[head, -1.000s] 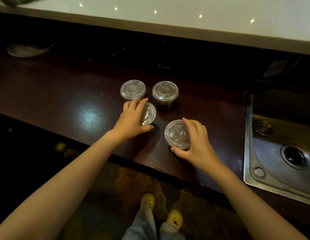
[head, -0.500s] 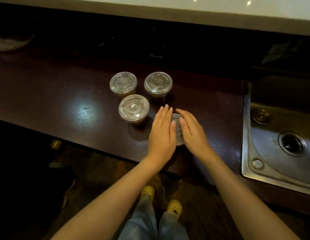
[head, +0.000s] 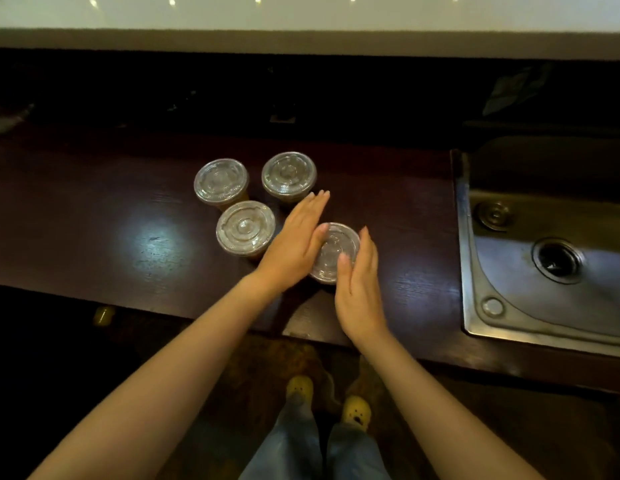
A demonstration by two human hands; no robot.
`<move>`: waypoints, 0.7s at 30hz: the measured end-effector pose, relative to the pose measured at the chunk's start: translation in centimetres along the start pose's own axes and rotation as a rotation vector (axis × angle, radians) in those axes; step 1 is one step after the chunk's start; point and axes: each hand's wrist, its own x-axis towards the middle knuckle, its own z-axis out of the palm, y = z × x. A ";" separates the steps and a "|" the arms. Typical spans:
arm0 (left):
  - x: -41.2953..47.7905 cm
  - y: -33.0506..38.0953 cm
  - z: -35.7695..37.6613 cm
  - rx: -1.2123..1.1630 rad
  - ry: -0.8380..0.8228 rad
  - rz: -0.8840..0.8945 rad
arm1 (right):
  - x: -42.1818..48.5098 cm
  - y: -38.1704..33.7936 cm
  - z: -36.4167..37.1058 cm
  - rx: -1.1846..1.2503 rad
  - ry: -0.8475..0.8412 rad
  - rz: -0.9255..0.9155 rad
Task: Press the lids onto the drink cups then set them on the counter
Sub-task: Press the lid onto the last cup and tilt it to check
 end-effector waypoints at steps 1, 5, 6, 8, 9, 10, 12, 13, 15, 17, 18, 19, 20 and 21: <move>0.5 0.0 -0.3 0.047 -0.025 0.017 | -0.9 0.0 0.1 -0.009 -0.002 0.035; 1.1 1.3 -0.7 0.183 0.098 0.037 | -1.5 -0.3 -1.4 -0.040 0.014 0.086; 0.7 1.9 -0.5 0.150 0.169 0.002 | -0.6 -0.4 -2.1 -0.052 0.040 0.048; -0.7 3.0 0.7 0.076 0.260 -0.106 | 2.3 -0.8 -3.5 -0.090 0.011 -0.061; -1.5 3.3 1.5 0.070 0.257 -0.156 | 3.7 -0.9 -3.9 -0.127 -0.058 -0.116; -2.2 3.5 2.3 0.082 0.228 -0.197 | 5.0 -0.8 -4.0 -0.174 -0.150 -0.157; -2.9 3.4 3.4 0.096 0.179 -0.243 | 6.5 0.1 -3.7 -0.237 -0.317 -0.186; -2.8 3.2 3.6 0.093 0.174 -0.254 | 6.9 0.6 -3.6 -0.221 -0.362 -0.168; -2.5 3.1 3.6 0.096 0.177 -0.254 | 7.0 1.2 -3.3 -0.110 -0.386 -0.109; -2.4 3.1 3.4 0.114 0.174 -0.236 | 6.7 1.4 -3.1 0.013 -0.364 -0.076; -2.3 3.0 3.2 0.119 0.158 -0.218 | 6.5 1.4 -2.9 0.070 -0.334 -0.053; -2.2 2.8 2.9 0.123 0.133 -0.192 | 6.2 1.2 -2.7 0.127 -0.293 -0.025; -2.0 2.5 2.5 0.124 0.097 -0.159 | 5.7 1.0 -2.3 0.182 -0.240 0.005; -1.5 2.1 2.0 0.120 0.046 -0.125 | 5.1 0.7 -1.9 0.229 -0.180 0.031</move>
